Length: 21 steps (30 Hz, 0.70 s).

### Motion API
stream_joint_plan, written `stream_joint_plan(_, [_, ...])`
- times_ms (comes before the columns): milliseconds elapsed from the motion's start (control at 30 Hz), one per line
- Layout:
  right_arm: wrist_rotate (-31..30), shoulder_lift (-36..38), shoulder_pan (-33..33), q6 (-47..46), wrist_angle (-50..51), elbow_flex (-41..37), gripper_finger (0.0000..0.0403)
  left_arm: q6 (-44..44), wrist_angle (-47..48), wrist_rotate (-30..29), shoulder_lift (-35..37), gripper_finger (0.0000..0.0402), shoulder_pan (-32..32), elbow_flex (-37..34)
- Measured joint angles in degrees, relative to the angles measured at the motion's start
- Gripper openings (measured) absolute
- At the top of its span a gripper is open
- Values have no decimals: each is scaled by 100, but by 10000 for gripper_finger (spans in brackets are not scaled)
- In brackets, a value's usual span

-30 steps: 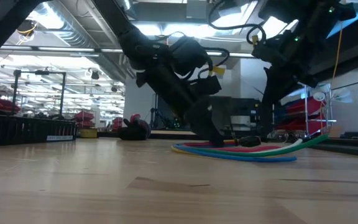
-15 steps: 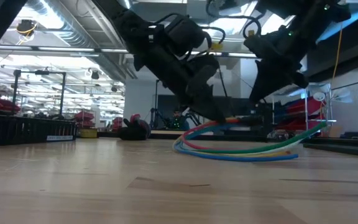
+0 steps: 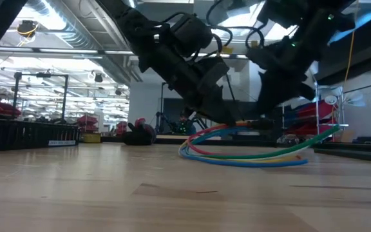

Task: Ziptie cables
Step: Wrap the cable wires with the black zip tie

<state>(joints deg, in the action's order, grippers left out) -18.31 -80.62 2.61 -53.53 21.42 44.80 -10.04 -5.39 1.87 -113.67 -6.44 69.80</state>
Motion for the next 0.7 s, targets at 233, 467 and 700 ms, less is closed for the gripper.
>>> stream_joint_plan(233, [-124, -50, 0, -439, -586, 0, 17, -184, -164, 0, 2, 10, 93, 2])
stream_joint_plan(467, [-23, -274, 7, -487, -975, 0, 17, -112, -152, 69, 2, 11, 162, 2])
stream_joint_plan(700, [387, -365, 6, 507, -1070, 7, 17, 665, -251, 385, 18, 11, 174, 4])
